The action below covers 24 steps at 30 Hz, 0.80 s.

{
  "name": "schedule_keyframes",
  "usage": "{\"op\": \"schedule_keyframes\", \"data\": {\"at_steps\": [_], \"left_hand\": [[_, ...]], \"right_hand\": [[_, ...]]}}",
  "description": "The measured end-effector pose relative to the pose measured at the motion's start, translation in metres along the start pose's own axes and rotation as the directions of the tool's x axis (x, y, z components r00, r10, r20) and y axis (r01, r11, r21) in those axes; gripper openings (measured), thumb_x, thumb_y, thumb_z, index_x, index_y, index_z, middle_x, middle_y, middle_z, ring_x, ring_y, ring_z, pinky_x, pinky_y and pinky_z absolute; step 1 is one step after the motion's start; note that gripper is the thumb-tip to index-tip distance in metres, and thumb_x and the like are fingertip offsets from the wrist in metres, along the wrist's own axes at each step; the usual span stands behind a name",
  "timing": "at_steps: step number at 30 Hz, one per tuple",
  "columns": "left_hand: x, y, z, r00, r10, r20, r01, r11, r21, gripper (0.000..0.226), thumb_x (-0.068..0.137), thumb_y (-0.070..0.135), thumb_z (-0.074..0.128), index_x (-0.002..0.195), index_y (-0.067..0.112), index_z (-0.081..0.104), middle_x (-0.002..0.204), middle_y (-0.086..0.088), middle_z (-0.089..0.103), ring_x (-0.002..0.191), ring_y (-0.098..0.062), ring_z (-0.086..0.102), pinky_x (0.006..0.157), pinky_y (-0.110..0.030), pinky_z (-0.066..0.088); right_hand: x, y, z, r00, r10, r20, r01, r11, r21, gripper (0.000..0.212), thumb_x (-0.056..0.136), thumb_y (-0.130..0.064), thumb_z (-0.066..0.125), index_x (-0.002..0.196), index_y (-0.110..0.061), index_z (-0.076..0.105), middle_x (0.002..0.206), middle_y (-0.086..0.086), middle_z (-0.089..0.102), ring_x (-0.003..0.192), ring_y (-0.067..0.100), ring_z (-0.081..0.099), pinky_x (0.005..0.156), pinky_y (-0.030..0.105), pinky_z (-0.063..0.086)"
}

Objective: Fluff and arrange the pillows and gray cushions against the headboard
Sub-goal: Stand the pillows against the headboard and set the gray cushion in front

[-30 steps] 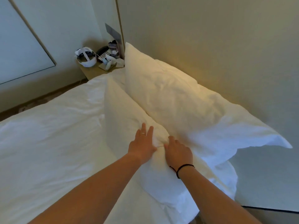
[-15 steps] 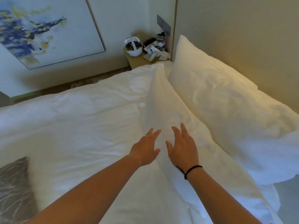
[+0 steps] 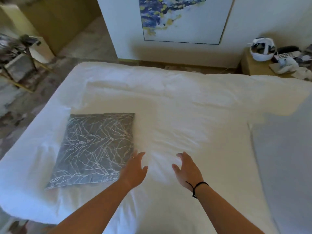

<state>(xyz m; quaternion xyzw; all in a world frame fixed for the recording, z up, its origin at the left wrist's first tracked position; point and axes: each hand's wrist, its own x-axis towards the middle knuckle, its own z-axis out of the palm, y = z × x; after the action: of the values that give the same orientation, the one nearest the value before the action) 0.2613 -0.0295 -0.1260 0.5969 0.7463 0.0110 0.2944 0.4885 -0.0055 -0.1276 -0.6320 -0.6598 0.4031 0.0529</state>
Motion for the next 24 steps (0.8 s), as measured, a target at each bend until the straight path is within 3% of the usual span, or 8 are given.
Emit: {"op": "schedule_keyframes", "data": {"at_steps": [5, 10, 12, 14, 16, 18, 21, 24], "left_hand": [[0.012, -0.134, -0.035, 0.996, -0.088, -0.029, 0.088, 0.996, -0.011, 0.060, 0.093, 0.032, 0.056, 0.148, 0.030, 0.031, 0.160, -0.003, 0.023, 0.140, -0.025, 0.035, 0.105, -0.044, 0.042], [0.025, -0.221, -0.037, 0.992, -0.124, -0.027, 0.124, 0.992, 0.005, 0.059, 0.094, 0.037, 0.056, 0.147, 0.031, 0.030, 0.161, -0.006, 0.021, 0.145, -0.027, 0.024, 0.109, -0.047, 0.037], [0.032, -0.240, -0.034, 0.992, -0.127, -0.017, 0.127, 0.992, -0.012, 0.061, 0.094, 0.036, 0.055, 0.148, 0.029, 0.029, 0.162, -0.006, 0.018, 0.147, -0.026, 0.019, 0.111, -0.048, 0.033], [0.038, -0.252, -0.031, 0.993, -0.116, -0.014, 0.115, 0.993, -0.021, 0.061, 0.094, 0.036, 0.055, 0.149, 0.029, 0.028, 0.162, -0.006, 0.016, 0.147, -0.024, 0.017, 0.112, -0.048, 0.031], [0.043, -0.260, -0.027, 0.995, -0.098, -0.013, 0.098, 0.995, -0.014, 0.063, 0.095, 0.037, 0.054, 0.150, 0.030, 0.025, 0.163, -0.005, 0.013, 0.148, -0.024, 0.015, 0.114, -0.048, 0.029], [0.048, -0.265, -0.022, 0.997, -0.074, -0.009, 0.075, 0.997, 0.003, 0.065, 0.095, 0.038, 0.053, 0.151, 0.030, 0.021, 0.164, -0.004, 0.010, 0.149, -0.024, 0.012, 0.115, -0.048, 0.028], [0.053, -0.273, -0.017, 0.999, -0.048, -0.010, 0.048, 0.999, -0.011, 0.066, 0.095, 0.039, 0.053, 0.152, 0.031, 0.020, 0.164, -0.003, 0.008, 0.150, -0.023, 0.010, 0.116, -0.047, 0.027], [0.055, -0.282, -0.013, 0.999, -0.027, -0.024, 0.027, 0.999, -0.018, 0.067, 0.095, 0.039, 0.054, 0.152, 0.032, 0.020, 0.164, -0.001, 0.008, 0.150, -0.023, 0.009, 0.117, -0.046, 0.026]], "right_hand": [[0.046, -0.099, 0.114, 0.978, 0.068, 0.198, -0.072, 0.997, 0.013, 0.057, 0.096, -0.042, 0.050, 0.146, -0.020, 0.032, 0.151, 0.002, 0.036, 0.132, 0.019, 0.043, 0.104, 0.028, 0.036], [0.092, -0.134, 0.190, 0.929, 0.241, 0.282, -0.268, 0.961, 0.062, 0.059, 0.094, -0.040, 0.053, 0.144, -0.018, 0.031, 0.139, 0.008, 0.049, 0.117, 0.025, 0.054, 0.079, 0.026, 0.043], [0.104, -0.135, 0.207, 0.910, 0.313, 0.273, -0.349, 0.932, 0.094, 0.061, 0.095, -0.042, 0.052, 0.146, -0.019, 0.028, 0.124, 0.003, 0.055, 0.095, 0.016, 0.060, 0.067, 0.020, 0.043], [0.115, -0.134, 0.217, 0.892, 0.369, 0.263, -0.404, 0.910, 0.095, 0.064, 0.095, -0.045, 0.051, 0.148, -0.019, 0.026, 0.107, -0.001, 0.057, 0.070, 0.005, 0.053, 0.052, 0.018, 0.038], [0.126, -0.132, 0.225, 0.878, 0.403, 0.258, -0.439, 0.893, 0.099, 0.069, 0.095, -0.047, 0.051, 0.150, -0.017, 0.022, 0.108, 0.004, 0.060, 0.066, 0.009, 0.054, 0.048, 0.020, 0.039], [0.138, -0.134, 0.233, 0.866, 0.424, 0.265, -0.470, 0.872, 0.140, 0.070, 0.094, -0.046, 0.053, 0.149, -0.015, 0.024, 0.094, 0.003, 0.060, 0.057, 0.012, 0.054, 0.042, 0.021, 0.038], [0.152, -0.139, 0.247, 0.847, 0.449, 0.283, -0.509, 0.839, 0.192, 0.051, 0.093, -0.047, 0.056, 0.129, -0.011, 0.049, 0.079, 0.000, 0.056, 0.053, 0.012, 0.048, 0.040, 0.020, 0.035], [0.162, -0.142, 0.256, 0.821, 0.506, 0.264, -0.564, 0.791, 0.239, 0.035, 0.091, -0.048, 0.059, 0.095, -0.013, 0.058, 0.063, -0.002, 0.052, 0.048, 0.012, 0.045, 0.039, 0.019, 0.032]]}}
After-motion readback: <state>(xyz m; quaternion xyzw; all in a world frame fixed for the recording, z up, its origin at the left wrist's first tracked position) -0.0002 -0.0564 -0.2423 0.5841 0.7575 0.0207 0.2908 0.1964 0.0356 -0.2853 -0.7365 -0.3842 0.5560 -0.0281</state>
